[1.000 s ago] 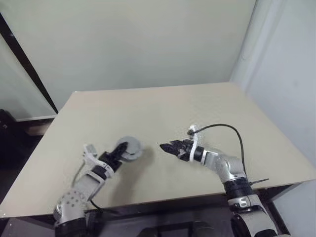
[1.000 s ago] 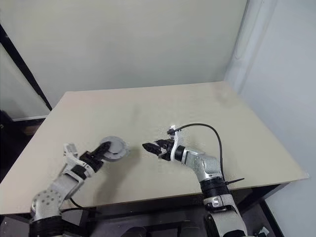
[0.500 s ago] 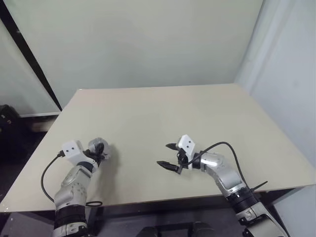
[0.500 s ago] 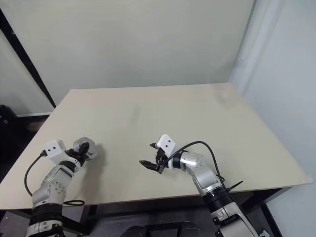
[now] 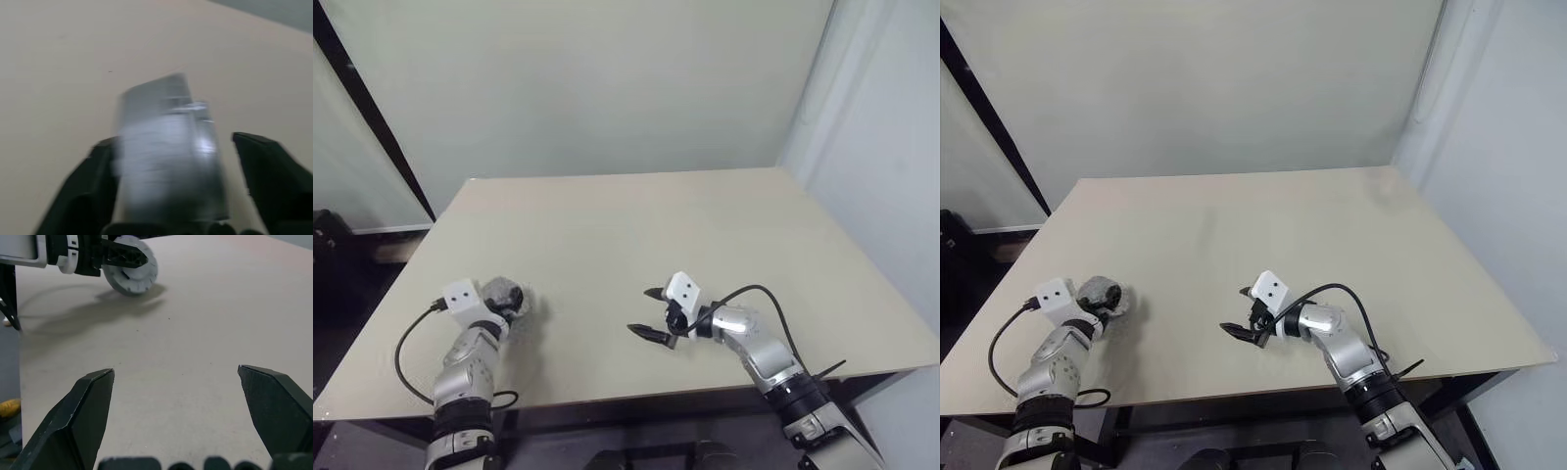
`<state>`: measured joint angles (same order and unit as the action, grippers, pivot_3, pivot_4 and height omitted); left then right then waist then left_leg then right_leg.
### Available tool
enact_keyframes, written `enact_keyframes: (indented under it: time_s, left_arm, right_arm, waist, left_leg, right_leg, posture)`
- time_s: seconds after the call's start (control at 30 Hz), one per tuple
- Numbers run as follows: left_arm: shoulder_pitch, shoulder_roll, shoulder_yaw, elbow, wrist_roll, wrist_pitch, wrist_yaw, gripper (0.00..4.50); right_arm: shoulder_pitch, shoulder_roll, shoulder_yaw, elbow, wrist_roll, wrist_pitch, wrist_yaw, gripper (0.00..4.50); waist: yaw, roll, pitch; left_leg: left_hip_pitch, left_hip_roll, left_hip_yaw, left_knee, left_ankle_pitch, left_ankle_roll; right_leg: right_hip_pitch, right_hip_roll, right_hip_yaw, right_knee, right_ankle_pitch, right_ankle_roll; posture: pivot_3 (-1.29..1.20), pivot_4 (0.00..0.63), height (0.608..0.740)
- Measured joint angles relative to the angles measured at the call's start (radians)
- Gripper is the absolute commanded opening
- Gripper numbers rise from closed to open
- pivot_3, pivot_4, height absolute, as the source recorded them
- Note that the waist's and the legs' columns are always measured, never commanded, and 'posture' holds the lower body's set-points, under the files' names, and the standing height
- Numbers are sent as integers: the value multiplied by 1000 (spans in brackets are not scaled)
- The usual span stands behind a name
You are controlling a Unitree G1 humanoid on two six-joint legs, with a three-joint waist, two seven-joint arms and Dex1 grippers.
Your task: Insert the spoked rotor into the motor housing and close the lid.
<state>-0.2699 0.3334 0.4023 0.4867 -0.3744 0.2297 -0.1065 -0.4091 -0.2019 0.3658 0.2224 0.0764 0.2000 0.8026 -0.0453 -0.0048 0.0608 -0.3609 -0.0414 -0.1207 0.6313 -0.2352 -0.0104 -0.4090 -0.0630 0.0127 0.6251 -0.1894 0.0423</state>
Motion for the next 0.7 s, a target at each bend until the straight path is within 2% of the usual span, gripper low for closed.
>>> enact_keyframes:
  time_s: [0.5, 0.7]
  left_arm:
    - [83, -40, 7, -103, 68, -11, 152, 4466]
    - [146, -45, -18, -219, 95, -14, 134, 4466]
  right_arm:
    - [-1, -2, 12, 1, -4, 0, 7, 4411]
    - [-2, -8, 11, 4, -13, 0, 4, 4411]
  waist:
    - [8, -1, 0]
    - [7, -1, 0]
  left_leg:
    - [0, 0, 0, 1, 0, 0]
    - [0, 0, 0, 0, 0, 0]
  right_leg:
    - [0, 0, 0, 0, 0, 0]
    - [0, 0, 0, 0, 0, -1]
  posture:
    - [0, 0, 740]
    - [0, 0, 740]
